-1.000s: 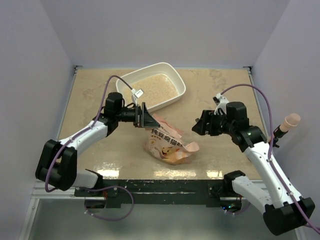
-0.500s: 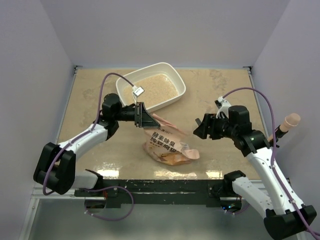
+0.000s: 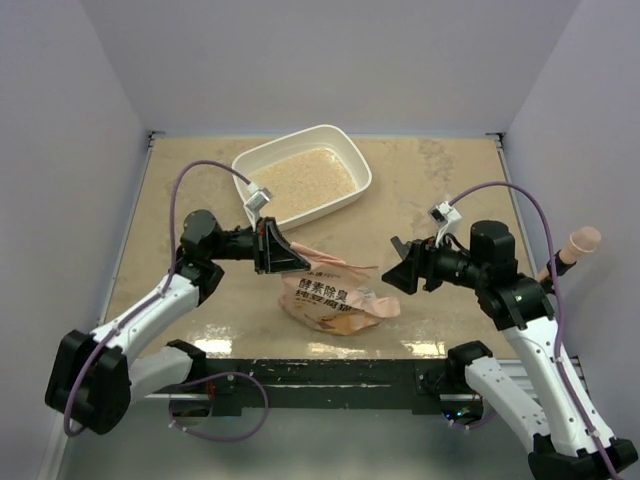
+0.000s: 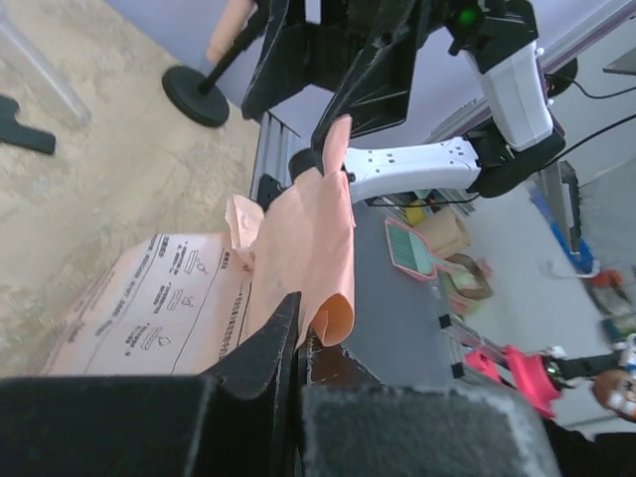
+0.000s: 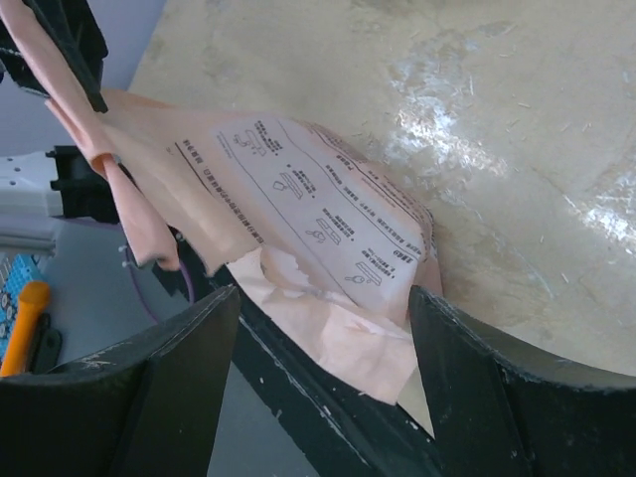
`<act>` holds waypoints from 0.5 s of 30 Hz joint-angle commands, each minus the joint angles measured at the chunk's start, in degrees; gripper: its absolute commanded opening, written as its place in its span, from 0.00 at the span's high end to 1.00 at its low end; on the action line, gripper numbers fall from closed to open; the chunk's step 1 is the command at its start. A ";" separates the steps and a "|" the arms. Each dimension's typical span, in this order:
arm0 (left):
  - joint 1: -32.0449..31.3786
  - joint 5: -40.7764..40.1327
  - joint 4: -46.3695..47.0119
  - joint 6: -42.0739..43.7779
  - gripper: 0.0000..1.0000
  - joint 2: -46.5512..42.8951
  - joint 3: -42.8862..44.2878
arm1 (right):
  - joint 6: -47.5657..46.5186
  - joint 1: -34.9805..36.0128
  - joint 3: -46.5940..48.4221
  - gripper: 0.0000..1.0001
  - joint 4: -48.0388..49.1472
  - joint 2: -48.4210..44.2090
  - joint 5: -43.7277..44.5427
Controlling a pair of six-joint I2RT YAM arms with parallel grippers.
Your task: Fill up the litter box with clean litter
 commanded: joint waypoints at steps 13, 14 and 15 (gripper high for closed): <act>7.62 -6.74 43.32 -11.15 1.00 -15.18 -18.98 | 0.70 0.19 -5.52 0.28 10.44 2.55 -3.89; 7.71 -6.47 48.83 -12.73 1.00 -14.65 -19.59 | 2.18 0.19 -6.57 0.29 11.67 4.12 -3.62; 7.79 -6.12 50.89 -15.18 1.00 -13.60 -20.21 | 2.72 0.19 -6.93 0.29 13.51 5.09 -3.79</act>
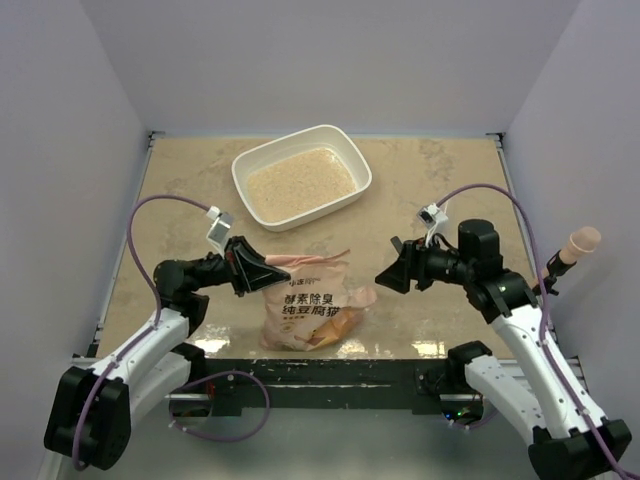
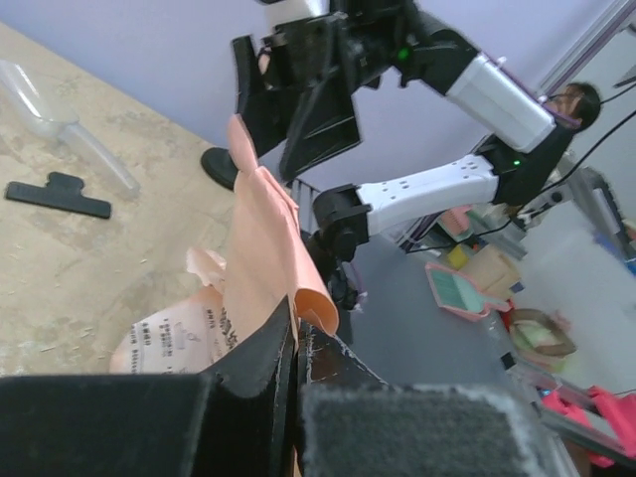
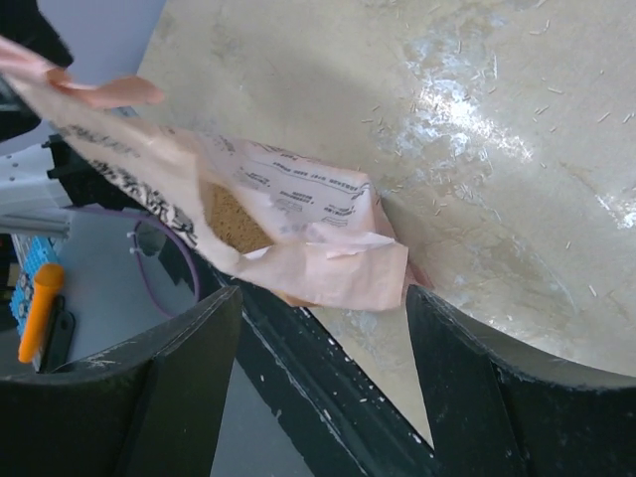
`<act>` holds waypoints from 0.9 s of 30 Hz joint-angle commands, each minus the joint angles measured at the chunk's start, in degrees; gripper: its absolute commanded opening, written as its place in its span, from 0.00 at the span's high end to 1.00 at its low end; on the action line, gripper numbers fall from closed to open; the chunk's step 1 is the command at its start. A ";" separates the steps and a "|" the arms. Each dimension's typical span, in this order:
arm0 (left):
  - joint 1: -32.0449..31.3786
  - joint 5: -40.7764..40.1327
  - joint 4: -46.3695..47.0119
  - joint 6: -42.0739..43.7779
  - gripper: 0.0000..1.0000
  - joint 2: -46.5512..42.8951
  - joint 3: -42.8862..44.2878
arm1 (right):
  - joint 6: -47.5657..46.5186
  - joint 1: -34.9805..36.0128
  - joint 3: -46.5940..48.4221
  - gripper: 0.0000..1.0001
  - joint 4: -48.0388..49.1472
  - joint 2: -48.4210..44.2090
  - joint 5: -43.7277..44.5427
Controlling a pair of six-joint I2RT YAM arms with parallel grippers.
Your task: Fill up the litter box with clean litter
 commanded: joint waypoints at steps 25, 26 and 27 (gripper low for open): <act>1.20 3.07 43.59 -21.59 1.00 4.52 -0.60 | 8.08 9.94 -5.60 0.28 15.77 18.01 3.88; 1.20 3.24 43.51 -21.68 1.00 4.52 -0.52 | 10.00 9.94 -6.58 0.28 17.26 17.14 2.63; 1.20 3.42 43.33 -21.68 1.00 4.43 -0.34 | 10.89 9.94 -7.54 0.28 19.45 16.52 1.75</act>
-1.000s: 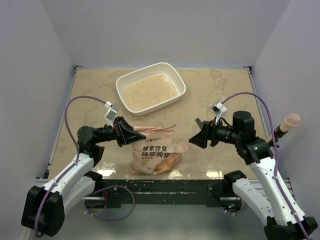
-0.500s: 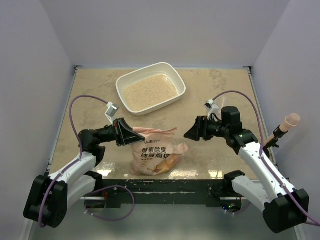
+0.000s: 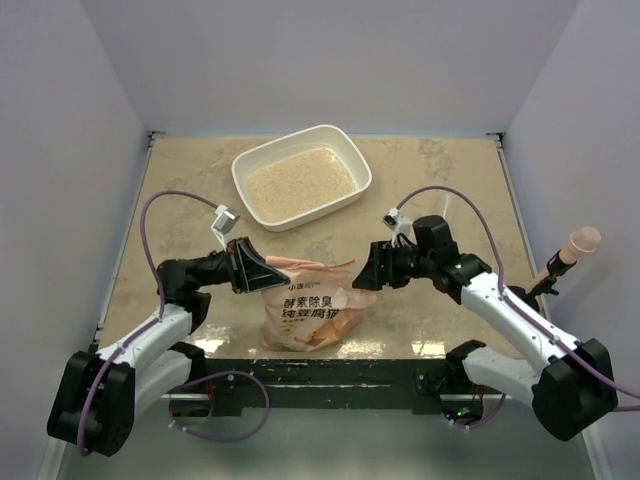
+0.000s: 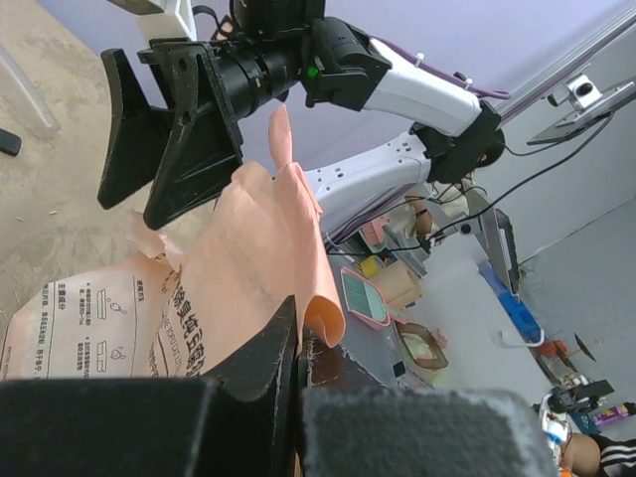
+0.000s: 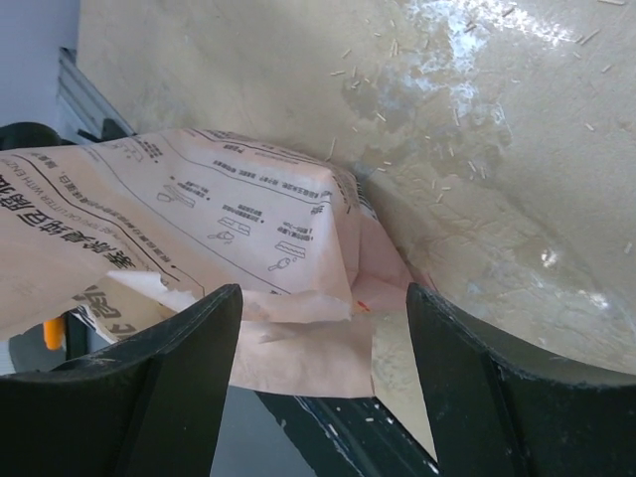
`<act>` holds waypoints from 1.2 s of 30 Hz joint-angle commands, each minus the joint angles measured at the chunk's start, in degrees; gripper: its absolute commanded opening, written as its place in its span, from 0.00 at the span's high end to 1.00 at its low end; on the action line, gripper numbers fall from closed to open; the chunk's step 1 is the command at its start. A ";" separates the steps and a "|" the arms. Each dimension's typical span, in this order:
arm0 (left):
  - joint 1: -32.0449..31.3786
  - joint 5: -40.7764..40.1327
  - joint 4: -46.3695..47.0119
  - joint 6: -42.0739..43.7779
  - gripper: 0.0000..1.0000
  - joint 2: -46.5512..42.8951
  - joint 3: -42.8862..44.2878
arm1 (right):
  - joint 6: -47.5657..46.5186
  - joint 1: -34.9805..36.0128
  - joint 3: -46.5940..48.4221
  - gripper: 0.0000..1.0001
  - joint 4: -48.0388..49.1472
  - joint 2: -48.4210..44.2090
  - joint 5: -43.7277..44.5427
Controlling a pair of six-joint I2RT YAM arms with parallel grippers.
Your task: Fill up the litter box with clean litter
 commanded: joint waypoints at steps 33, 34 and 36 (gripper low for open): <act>3.63 10.85 -8.64 30.82 1.00 9.99 32.80 | 13.64 -0.77 3.21 1.00 23.19 -13.01 6.98; 3.99 11.47 -5.76 29.86 1.00 11.04 33.24 | 12.33 -0.77 4.36 1.00 22.41 -12.83 7.33; 4.78 11.74 -2.14 27.04 1.00 11.40 31.94 | 10.66 -0.77 6.39 1.00 19.16 -14.14 8.56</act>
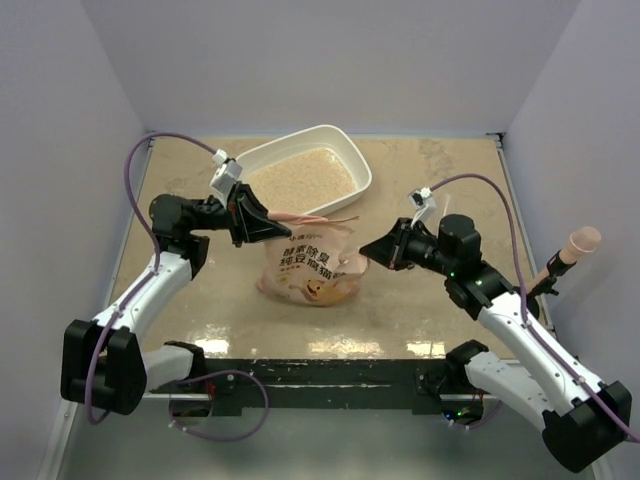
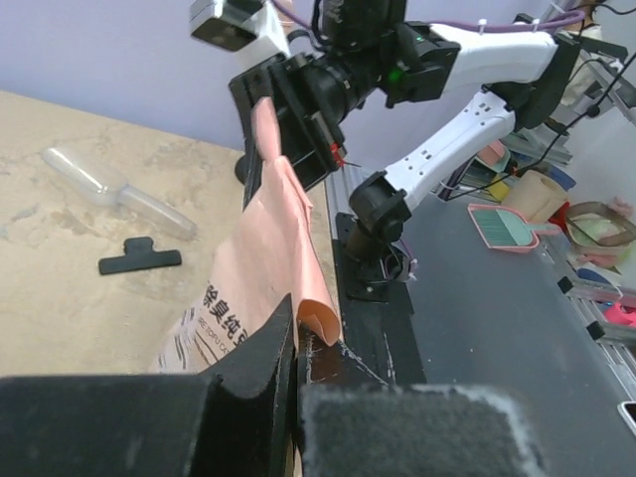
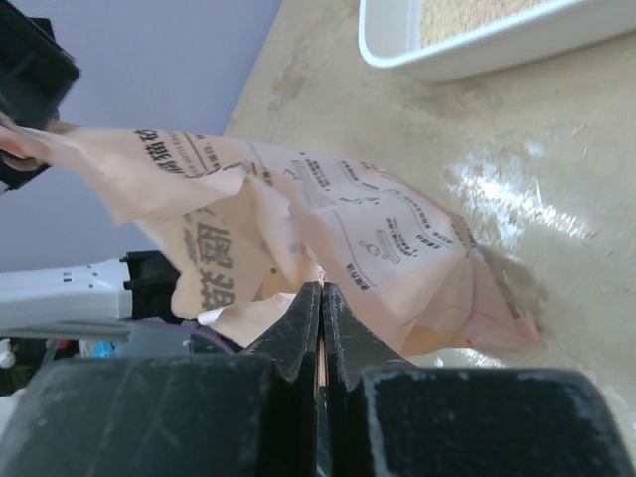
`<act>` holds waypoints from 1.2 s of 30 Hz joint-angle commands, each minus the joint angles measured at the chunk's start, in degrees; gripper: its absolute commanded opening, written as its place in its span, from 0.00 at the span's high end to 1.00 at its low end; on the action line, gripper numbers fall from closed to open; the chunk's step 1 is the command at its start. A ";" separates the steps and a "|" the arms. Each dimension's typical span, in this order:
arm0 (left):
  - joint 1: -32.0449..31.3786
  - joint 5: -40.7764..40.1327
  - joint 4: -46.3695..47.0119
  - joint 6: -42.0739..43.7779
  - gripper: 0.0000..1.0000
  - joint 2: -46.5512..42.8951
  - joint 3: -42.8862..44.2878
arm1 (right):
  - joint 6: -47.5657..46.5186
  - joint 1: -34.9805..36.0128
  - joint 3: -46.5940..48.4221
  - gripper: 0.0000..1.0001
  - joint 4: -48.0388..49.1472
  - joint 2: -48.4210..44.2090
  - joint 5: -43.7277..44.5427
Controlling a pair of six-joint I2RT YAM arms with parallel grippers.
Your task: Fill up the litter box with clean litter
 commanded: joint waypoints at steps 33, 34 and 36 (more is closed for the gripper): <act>0.41 -13.14 -3.58 14.94 0.99 -11.12 -17.84 | -16.96 -0.46 14.18 0.96 -14.82 -1.01 3.72; 0.49 -13.13 -3.67 15.03 0.98 -11.30 -18.02 | -17.22 -0.38 14.54 1.00 -15.87 0.47 3.28; 0.49 -13.22 -3.85 15.12 0.99 -11.65 -17.93 | -18.71 -0.38 15.77 1.00 -17.11 2.33 3.19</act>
